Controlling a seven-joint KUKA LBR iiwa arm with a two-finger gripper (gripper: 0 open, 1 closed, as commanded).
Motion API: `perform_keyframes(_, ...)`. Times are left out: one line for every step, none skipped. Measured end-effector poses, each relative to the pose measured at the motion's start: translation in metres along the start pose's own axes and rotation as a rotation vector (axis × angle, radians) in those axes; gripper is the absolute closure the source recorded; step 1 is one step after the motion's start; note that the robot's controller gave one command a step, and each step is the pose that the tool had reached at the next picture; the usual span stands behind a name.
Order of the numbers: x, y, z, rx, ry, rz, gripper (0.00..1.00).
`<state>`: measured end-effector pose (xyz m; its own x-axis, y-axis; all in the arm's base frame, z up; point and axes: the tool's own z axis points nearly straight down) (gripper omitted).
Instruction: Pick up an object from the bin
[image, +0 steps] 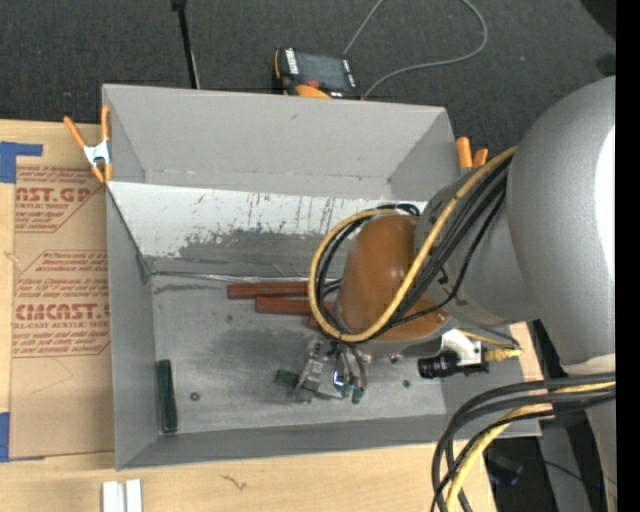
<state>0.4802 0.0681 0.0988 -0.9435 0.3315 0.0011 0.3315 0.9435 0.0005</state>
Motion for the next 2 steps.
perform_keyframes(0.0,0.0,-0.011,0.0,-0.001,0.0,1.0)
perform_keyframes(-0.001,0.002,-0.074,-0.003,-0.006,-0.001,1.0)
